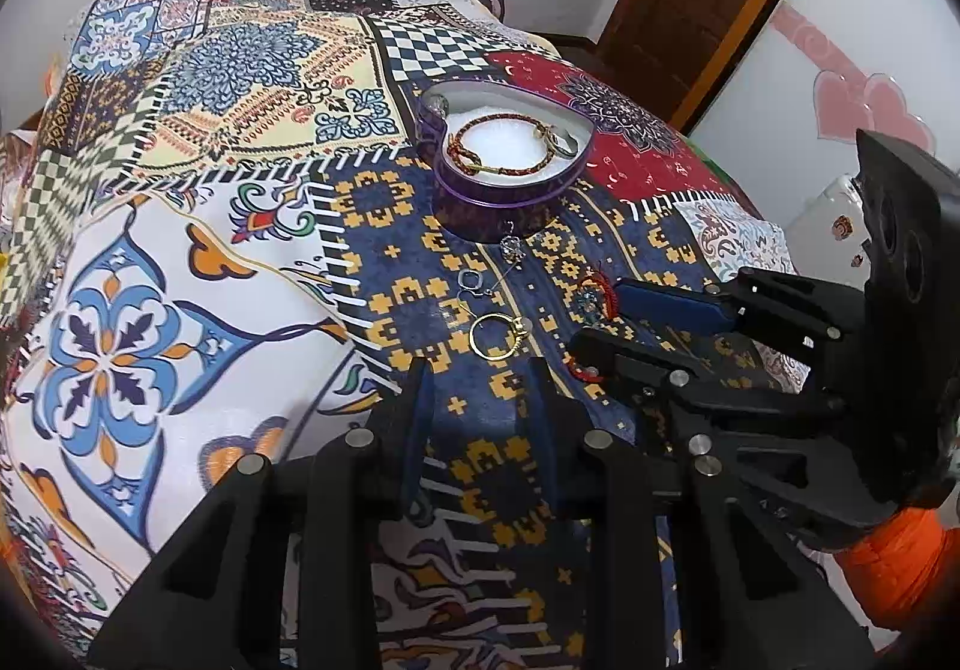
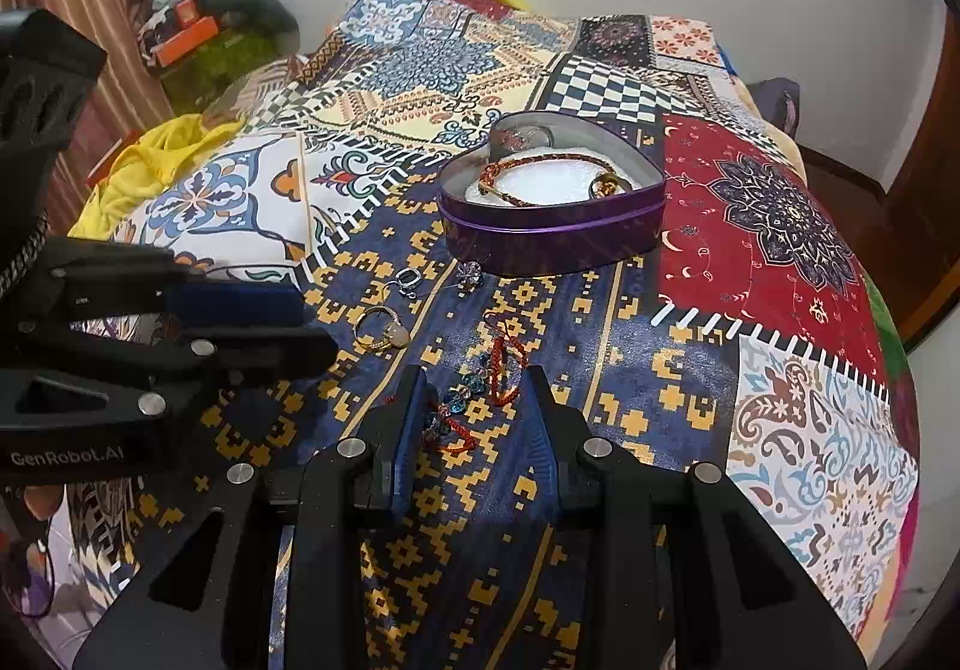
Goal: Organize jewelry
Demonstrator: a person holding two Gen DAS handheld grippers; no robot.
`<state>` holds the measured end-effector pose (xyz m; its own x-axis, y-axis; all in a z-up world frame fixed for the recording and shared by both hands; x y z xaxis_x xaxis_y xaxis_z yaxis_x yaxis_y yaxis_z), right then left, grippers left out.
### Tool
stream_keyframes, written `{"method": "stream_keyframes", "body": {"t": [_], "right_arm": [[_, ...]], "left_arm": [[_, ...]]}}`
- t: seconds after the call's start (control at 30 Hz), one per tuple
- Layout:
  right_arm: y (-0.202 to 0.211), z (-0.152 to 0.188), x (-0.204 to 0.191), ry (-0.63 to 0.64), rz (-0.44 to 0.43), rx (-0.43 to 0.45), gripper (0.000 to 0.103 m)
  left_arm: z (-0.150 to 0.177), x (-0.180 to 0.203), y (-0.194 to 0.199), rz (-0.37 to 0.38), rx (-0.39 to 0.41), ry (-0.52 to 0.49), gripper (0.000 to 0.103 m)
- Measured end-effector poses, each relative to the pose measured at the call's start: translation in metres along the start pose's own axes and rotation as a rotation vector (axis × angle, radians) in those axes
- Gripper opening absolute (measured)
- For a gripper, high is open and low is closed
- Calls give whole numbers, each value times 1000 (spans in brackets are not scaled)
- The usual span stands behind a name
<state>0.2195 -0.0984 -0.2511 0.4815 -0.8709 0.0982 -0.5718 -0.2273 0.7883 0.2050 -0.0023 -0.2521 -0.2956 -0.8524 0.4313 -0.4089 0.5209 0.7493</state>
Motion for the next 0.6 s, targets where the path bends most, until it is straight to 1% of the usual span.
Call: {"method": "stream_keyframes", "body": {"t": [0.1,0.13,0.23,0.3,0.47,0.6], "right_arm": [[0,3,-1,22,11,20,29],[0,4,-2,32,20,27,27],[-1,3,-3,52,23,33,8],[-2,1,-1,42,12,33,7],[0,-1,6,17,29,45,7],[2,-1,14,-10,37,53,7]], "left_arm": [[-1,2,-5,1,-4,-5,30],[-1,3,-8,-2,-6,-10,31],[-3,6,-12,-4,-7,-19,35],[-4,7,-15,-10,-6,-22,35],[-9,8,-23,-36,1,-31,35],[-12,10,-27,-60,-3,-58,35]]}}
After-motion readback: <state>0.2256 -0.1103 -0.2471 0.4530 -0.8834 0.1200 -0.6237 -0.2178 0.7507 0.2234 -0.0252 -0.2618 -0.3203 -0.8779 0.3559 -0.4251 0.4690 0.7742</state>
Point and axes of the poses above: each gripper's, at about its wrist camera, not at the fingertips, and y roughly against the way its jaws point, x to its right, z to its underside, the point moved 4 cm from there along -y, roughly the way its jaws point, and after that the axes turned 14 degrees about z, right-handed, at the moved point
